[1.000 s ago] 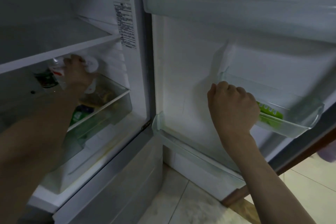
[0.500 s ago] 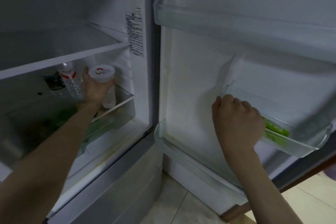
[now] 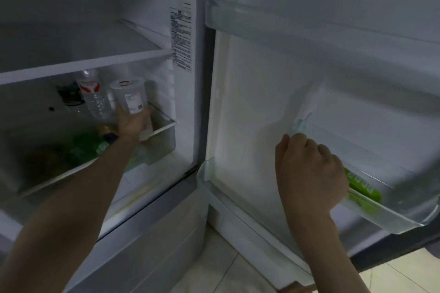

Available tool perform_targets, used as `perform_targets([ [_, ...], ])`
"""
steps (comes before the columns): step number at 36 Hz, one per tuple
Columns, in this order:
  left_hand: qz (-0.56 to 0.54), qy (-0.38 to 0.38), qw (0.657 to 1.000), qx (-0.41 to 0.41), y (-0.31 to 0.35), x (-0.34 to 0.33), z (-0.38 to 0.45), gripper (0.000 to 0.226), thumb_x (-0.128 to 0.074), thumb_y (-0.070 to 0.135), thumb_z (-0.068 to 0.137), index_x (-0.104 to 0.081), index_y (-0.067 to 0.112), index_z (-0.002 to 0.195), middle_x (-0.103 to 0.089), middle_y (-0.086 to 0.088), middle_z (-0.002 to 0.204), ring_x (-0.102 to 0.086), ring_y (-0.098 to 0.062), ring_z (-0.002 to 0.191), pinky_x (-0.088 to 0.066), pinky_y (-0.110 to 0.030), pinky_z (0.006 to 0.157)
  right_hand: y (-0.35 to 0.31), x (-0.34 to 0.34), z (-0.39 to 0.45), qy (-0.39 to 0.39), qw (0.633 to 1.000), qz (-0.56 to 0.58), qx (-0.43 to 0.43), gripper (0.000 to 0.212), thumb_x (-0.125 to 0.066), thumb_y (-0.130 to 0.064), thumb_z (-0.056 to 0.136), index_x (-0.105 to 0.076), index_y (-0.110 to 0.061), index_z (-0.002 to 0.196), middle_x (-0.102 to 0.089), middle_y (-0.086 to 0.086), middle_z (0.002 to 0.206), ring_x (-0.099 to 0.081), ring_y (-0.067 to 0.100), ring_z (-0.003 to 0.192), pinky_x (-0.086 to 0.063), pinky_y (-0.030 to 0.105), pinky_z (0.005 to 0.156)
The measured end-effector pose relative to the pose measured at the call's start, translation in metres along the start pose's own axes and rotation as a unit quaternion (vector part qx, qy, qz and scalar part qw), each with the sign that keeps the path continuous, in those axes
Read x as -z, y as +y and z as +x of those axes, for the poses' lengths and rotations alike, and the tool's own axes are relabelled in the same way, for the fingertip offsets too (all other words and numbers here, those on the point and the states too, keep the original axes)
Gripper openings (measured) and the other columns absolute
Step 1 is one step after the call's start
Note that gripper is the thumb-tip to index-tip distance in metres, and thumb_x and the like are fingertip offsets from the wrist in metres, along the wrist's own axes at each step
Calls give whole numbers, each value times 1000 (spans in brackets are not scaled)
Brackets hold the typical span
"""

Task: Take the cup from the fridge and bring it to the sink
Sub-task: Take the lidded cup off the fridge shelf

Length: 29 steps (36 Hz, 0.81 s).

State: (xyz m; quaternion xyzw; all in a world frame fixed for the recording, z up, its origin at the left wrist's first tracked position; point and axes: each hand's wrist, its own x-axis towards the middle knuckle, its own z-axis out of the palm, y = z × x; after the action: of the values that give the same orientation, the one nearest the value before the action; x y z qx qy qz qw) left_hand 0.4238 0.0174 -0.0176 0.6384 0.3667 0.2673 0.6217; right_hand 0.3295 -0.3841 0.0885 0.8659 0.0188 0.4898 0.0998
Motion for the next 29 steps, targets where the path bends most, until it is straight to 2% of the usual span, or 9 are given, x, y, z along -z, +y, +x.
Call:
perform_targets([
  [5,-14,18,999,-43,8,17,-43,64,-79,19,84,-53,11,142,-66,-14,136,-65,-33,124,-55,-50,104,2,2,1,-18,1000,11,-2,44,-57,-20,98,-44,-17,56,-46,3,43,-51,23,40,-40,26,43],
  [8,-15,-4,998,-61,14,36,-77,59,-81,19,82,-59,12,136,-70,-11,127,-69,-31,116,-63,-27,70,5,8,3,-41,999,23,6,41,-61,-20,95,-49,-14,57,-51,6,46,-54,25,43,-40,26,45],
  [10,-17,-22,996,-82,19,51,-103,62,-85,23,79,-60,13,134,-71,-9,125,-70,-29,113,-54,-10,50,6,14,5,-56,996,63,2,35,-61,-19,94,-55,-8,62,-58,12,54,-60,30,53,-45,31,50],
  [14,-43,-49,988,-138,29,88,-164,62,-90,27,71,-60,27,127,-73,11,115,-71,-10,100,-50,-2,48,2,34,1,-46,993,104,-38,27,-54,-27,95,-63,-3,88,-62,20,88,-59,37,87,-43,44,71],
  [18,-54,-76,983,-157,31,136,-226,71,-92,31,64,-56,37,125,-67,29,101,-67,21,80,-54,-7,52,-22,51,-37,20,976,208,61,15,-59,-20,94,-64,-7,89,-63,15,91,-58,35,88,-42,44,73],
  [20,-59,-82,983,-153,26,162,-255,79,-91,36,58,-56,35,128,-69,32,98,-69,19,80,-56,-12,51,-42,55,-76,-30,943,299,141,14,-59,-17,94,-64,-8,85,-63,12,82,-58,32,78,-46,43,68],
  [22,-67,-76,984,-150,15,191,-282,77,-90,40,54,-60,34,125,-72,37,91,-70,16,80,-57,-15,51,-63,54,-124,-192,888,362,208,15,-60,-20,95,-63,-10,83,-64,10,78,-62,31,73,-53,40,64],
  [25,-66,-54,986,-140,-9,232,-319,81,-90,46,51,-64,28,126,-77,29,96,-75,8,83,-59,-18,53,-88,47,-203,-499,759,337,248,26,-51,-31,101,-59,-14,83,-63,7,84,-63,27,77,-55,40,71],
  [29,-57,-5,991,-124,-53,297,-361,86,-95,37,59,-62,15,135,-77,12,121,-73,-2,110,-61,-17,81,-96,42,-319,-680,606,246,333,28,-47,-32,103,-62,-11,93,-67,13,94,-60,24,84,-54,37,86],
])
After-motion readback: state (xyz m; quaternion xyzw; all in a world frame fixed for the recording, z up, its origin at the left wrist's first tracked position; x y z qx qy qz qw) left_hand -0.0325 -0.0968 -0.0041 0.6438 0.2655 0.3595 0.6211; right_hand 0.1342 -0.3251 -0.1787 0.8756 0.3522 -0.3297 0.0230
